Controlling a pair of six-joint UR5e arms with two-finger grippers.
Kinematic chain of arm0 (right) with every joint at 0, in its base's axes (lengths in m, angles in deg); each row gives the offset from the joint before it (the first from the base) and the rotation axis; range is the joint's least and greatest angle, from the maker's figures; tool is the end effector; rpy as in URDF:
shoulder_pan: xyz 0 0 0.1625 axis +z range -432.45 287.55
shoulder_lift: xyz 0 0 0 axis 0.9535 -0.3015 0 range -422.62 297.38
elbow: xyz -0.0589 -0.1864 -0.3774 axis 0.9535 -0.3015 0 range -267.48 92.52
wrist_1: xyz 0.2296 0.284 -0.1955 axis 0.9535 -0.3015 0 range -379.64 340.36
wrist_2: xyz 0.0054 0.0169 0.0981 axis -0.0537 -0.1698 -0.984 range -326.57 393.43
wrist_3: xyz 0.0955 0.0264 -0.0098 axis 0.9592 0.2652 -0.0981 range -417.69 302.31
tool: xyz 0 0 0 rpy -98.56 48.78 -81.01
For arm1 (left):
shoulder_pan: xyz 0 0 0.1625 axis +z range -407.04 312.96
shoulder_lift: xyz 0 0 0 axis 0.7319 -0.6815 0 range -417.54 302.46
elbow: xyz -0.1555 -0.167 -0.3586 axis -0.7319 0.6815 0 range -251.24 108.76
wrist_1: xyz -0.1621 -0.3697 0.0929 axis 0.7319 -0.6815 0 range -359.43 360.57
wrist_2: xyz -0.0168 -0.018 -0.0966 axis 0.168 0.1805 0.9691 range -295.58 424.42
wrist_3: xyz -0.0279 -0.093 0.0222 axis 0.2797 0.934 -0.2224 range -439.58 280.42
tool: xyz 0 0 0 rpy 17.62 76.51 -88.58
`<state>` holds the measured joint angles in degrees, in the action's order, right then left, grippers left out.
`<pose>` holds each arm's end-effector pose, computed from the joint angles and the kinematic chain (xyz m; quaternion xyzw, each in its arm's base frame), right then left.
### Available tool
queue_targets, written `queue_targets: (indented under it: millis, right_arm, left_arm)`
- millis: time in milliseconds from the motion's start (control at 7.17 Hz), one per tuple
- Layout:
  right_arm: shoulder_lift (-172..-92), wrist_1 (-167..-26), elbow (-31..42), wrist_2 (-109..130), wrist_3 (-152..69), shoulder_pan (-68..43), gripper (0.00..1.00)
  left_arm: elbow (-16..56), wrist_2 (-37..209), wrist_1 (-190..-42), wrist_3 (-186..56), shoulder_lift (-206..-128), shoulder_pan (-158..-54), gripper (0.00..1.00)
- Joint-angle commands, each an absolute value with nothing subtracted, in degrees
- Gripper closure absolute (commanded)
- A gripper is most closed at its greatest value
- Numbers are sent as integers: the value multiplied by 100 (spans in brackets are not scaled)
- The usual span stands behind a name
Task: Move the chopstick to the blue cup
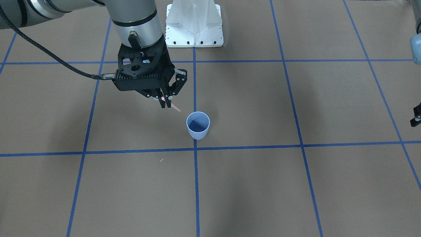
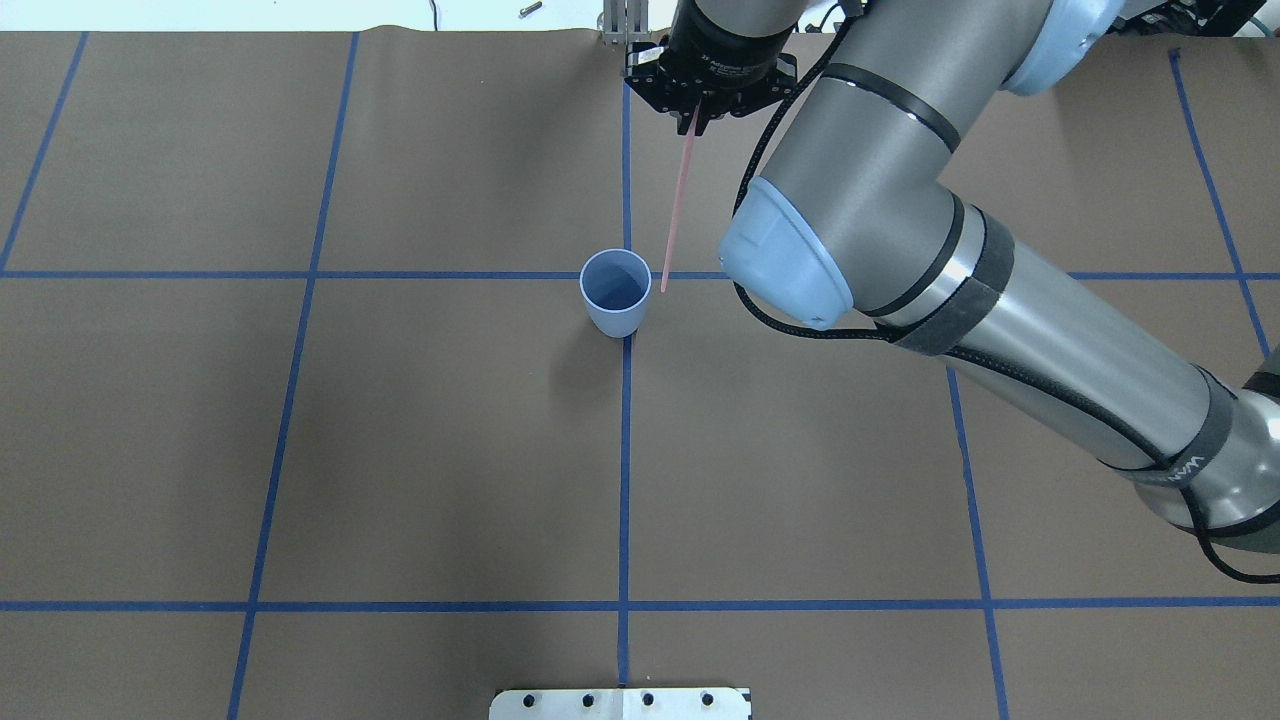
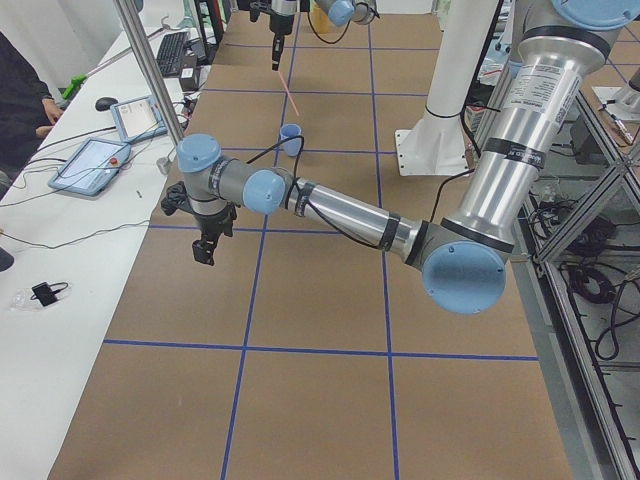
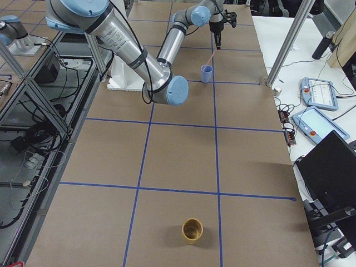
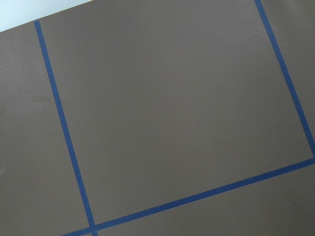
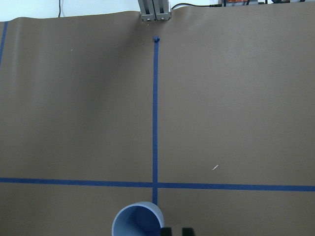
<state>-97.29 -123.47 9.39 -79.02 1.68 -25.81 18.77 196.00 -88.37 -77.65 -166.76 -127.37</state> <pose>-0.3889 -0.5508 0.0440 0.1123 -0.4247 0.0457 0.8972 0.0393 -0.6306 0.4743 0.1115 0.3637 0.1182 0.9172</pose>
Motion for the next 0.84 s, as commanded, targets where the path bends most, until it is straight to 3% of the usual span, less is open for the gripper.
queue_targets:
  millis: [0, 698]
  right_arm:
    - [-9253, -12256, 343, -7864, 164, -2604, 100]
    - [-9188, -11887, -143, -7582, 164, -2964, 100]
  left_arm:
    - [1859, 19599, -8837, -7747, -16670, -12729, 2]
    - [1815, 19591, -8837, -7773, -16608, -12729, 2]
